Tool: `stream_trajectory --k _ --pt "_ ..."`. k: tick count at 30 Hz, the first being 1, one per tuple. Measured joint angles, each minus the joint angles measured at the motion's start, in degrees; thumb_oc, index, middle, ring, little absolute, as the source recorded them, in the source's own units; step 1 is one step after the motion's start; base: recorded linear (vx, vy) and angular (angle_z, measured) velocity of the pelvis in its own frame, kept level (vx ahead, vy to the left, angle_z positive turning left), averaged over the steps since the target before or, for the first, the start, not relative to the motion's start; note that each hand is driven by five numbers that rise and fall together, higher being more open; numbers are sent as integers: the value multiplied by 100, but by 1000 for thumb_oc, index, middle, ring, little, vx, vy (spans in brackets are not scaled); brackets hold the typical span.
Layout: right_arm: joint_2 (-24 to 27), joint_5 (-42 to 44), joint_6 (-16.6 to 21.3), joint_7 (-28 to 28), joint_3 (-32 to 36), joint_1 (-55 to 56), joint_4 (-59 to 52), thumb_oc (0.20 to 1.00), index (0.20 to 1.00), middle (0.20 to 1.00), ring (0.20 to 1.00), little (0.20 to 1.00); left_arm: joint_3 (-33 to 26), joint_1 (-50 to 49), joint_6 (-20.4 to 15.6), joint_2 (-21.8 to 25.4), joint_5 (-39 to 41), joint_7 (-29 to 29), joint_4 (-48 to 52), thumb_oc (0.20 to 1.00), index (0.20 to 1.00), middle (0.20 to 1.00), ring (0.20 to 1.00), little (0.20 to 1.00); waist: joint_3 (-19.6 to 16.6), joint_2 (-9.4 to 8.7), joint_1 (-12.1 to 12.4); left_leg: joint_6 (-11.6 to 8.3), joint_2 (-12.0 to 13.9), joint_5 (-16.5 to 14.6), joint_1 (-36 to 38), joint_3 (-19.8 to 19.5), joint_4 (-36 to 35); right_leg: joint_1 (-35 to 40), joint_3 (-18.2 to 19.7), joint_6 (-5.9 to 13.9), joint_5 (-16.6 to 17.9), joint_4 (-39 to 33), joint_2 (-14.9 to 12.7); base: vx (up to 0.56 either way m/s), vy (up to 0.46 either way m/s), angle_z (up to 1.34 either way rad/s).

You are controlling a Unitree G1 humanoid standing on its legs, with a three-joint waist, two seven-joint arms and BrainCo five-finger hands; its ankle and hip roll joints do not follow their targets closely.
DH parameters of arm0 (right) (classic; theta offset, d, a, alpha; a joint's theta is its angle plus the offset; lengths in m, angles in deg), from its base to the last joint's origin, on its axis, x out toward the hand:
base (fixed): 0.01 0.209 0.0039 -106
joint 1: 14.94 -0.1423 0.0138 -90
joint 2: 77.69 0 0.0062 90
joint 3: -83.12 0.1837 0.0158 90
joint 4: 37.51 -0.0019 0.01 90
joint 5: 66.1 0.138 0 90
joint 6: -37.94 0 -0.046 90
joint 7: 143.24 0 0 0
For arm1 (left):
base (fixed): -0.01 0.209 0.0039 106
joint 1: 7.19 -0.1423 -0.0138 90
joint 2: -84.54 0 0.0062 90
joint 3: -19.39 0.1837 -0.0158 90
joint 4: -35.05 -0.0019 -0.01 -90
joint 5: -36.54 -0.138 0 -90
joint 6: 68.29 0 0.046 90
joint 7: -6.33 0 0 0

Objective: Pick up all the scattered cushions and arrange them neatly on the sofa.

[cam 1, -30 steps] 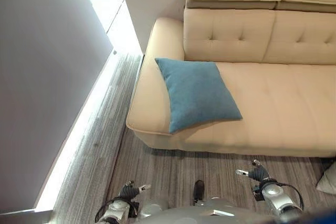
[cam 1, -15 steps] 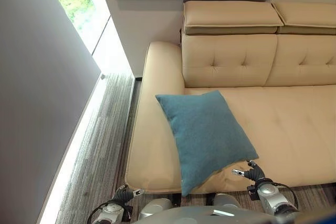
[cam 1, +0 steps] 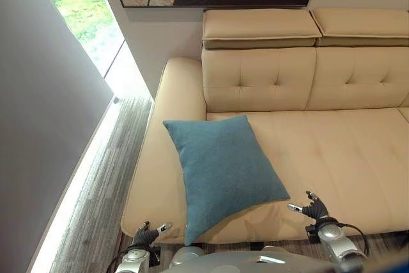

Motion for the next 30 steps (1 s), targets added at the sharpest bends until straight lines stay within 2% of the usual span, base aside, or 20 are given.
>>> stream_trajectory --k 4,9,12,17,20,23,30 --pt "197 237 164 -186 284 -17 -316 1000 1000 1000 1000 1000 12 68 -261 -231 225 189 1394 1000 1000 1000 1000 1000 47 136 26 -47 65 1 -86 -121 -27 10 -129 -19 -10 1 73 38 -73 13" --pt "196 503 217 -240 338 -83 -441 1000 1000 1000 1000 1000 6 144 -414 -229 546 384 2292 1000 1000 1000 1000 1000 114 162 28 -17 35 55 -343 -272 -23 -155 -251 -17 -8 2 77 -18 -46 15" --pt "196 709 239 -319 340 -354 -449 1000 1000 1000 1000 1000 25 268 -431 -229 739 469 2409 1000 1000 1000 1000 1000 289 203 30 -48 26 123 -470 -329 0 -284 -342 -11 13 2 67 -75 -22 13" --pt "206 959 291 -458 288 -1114 -436 1000 1000 1000 1000 1000 296 769 -479 -220 724 520 2460 1000 1000 1000 1000 1000 740 385 41 -137 -61 359 -973 -470 16 -729 -486 -26 135 37 -5 -118 2 16" --pt "407 1067 304 -605 213 -1744 -419 1000 1000 1000 1000 1000 665 1415 -485 6 603 661 2429 1000 1000 1000 1000 1000 1013 519 45 -134 -108 440 -1539 -522 146 -1196 -498 -2 254 62 -45 -79 15 8" --pt "432 1190 314 -699 214 -2116 -422 1000 1000 1000 1000 1000 702 1804 -488 23 594 717 2429 1000 1000 1000 1000 1000 1271 585 14 -121 -149 481 -1682 -472 137 -1375 -487 -9 313 66 -95 -41 21 -7" --pt "611 1600 418 -810 200 -2668 -423 1000 1000 1000 1000 1000 934 2297 -622 14 610 714 2427 1000 1000 1000 1000 1000 1413 678 -39 -72 -267 563 -1995 -294 44 -1771 -329 -17 416 52 -216 -21 2 -6"
